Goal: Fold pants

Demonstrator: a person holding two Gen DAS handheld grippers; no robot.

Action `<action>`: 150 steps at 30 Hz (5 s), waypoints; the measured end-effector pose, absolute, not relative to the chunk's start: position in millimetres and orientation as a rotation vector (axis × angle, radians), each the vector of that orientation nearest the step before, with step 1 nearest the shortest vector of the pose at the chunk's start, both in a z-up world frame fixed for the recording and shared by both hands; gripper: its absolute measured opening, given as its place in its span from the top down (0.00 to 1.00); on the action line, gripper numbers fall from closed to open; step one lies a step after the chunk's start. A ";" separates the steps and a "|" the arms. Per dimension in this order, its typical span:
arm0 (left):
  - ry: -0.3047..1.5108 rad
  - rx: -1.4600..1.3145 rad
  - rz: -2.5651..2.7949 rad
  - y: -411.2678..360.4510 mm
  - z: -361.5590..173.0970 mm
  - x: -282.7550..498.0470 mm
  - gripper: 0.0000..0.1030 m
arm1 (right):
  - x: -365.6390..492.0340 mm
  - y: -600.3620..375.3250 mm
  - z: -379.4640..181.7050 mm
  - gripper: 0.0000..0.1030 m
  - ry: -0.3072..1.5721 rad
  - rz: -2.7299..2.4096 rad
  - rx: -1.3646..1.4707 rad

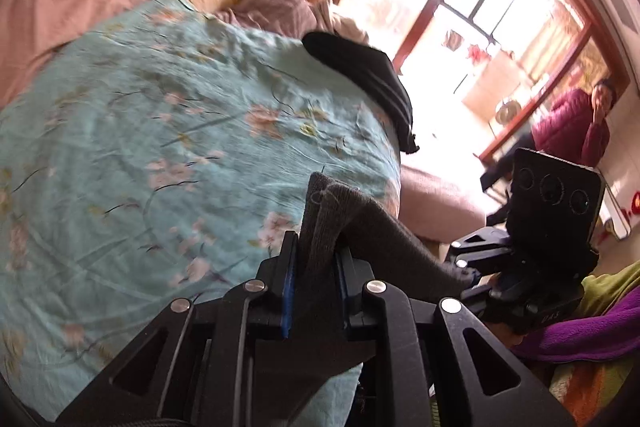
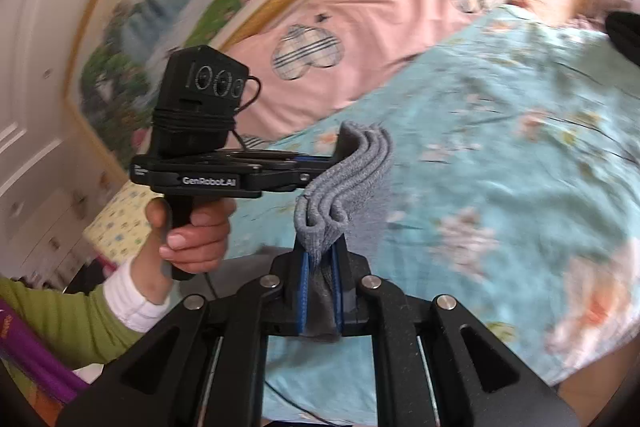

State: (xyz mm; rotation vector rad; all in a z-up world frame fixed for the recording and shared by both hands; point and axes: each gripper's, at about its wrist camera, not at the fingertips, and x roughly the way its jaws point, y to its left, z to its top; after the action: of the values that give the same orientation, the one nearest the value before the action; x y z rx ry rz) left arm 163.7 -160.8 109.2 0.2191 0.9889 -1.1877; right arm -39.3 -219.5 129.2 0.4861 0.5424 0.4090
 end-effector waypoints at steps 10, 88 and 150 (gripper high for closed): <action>0.937 0.051 -1.071 -72.2 104.6 158.4 0.85 | 1.0 -156.7 121.7 0.89 0.603 0.599 0.417; 0.847 -0.653 -0.124 251.9 9.7 4.1 0.58 | 84.8 16.3 109.3 0.52 0.890 0.966 0.087; 0.898 -0.938 0.283 347.7 -47.6 2.4 0.38 | 209.9 249.9 32.7 0.52 1.196 1.326 -0.519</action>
State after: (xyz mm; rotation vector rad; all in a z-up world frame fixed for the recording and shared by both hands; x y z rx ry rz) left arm 2.4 347.7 -47.6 -0.9381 0.8983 0.2832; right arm 209.9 249.9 32.7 -0.5188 1.1955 1.3258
